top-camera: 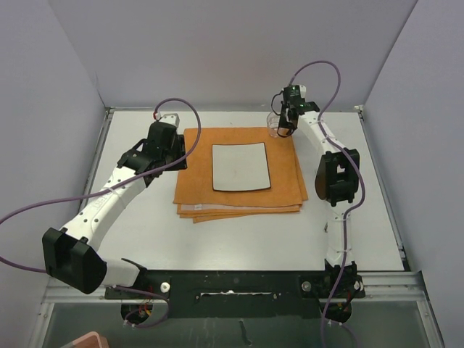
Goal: Set the dinner table for one person
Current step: Place the cup on the napkin.
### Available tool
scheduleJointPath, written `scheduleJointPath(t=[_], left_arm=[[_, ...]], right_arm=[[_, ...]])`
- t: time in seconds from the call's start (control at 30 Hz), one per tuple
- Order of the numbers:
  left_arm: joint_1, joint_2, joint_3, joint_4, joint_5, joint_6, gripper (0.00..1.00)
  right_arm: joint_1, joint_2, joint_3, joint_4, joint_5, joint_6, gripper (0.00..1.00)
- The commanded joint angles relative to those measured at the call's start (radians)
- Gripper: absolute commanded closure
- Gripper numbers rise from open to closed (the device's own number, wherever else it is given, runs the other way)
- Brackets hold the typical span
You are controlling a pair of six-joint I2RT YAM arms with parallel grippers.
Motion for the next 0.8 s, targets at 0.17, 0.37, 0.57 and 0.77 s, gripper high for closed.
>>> scheduleJointPath(t=[0.17,0.37,0.57,0.77], left_arm=[[-0.005,-0.062,0.003,0.030,0.004,-0.005,0.62],[-0.005,-0.089,-0.003,0.023,0.001,-0.015,0.62],[-0.006,-0.103,-0.015,0.019,0.013,-0.033,0.62],[-0.010,-0.109,-0.010,0.005,0.009,-0.028,0.62]], right_arm=[[0.006,0.054,-0.046,-0.003,0.014,0.010,1.00],[0.008,0.108,-0.015,-0.026,0.007,0.017,1.00],[0.009,0.177,0.099,-0.065,0.000,0.005,1.00],[0.009,0.201,0.128,-0.066,-0.015,0.004,1.00]])
